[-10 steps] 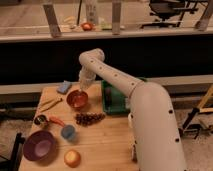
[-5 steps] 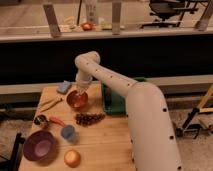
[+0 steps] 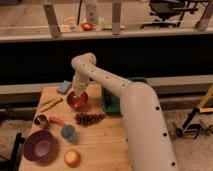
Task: Place fork in red bowl
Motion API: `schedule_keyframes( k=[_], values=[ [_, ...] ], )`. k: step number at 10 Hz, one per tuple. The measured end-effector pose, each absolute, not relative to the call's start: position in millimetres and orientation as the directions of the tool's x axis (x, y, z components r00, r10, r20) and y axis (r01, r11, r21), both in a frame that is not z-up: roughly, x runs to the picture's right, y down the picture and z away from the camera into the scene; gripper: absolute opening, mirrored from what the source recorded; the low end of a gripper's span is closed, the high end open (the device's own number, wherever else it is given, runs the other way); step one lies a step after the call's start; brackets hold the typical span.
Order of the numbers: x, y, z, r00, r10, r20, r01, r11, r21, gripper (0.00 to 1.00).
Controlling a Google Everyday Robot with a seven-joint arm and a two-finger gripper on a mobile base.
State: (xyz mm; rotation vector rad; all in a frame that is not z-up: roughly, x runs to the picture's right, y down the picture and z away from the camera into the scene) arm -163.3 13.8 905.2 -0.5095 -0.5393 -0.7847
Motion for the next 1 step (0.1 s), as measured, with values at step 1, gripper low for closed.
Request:
schedule_keyframes(
  k=[1],
  values=[
    [-163.5,14.2,905.8,0.589,-0.515,0.623,0.765,0.603,-0.226,0.63]
  ],
)
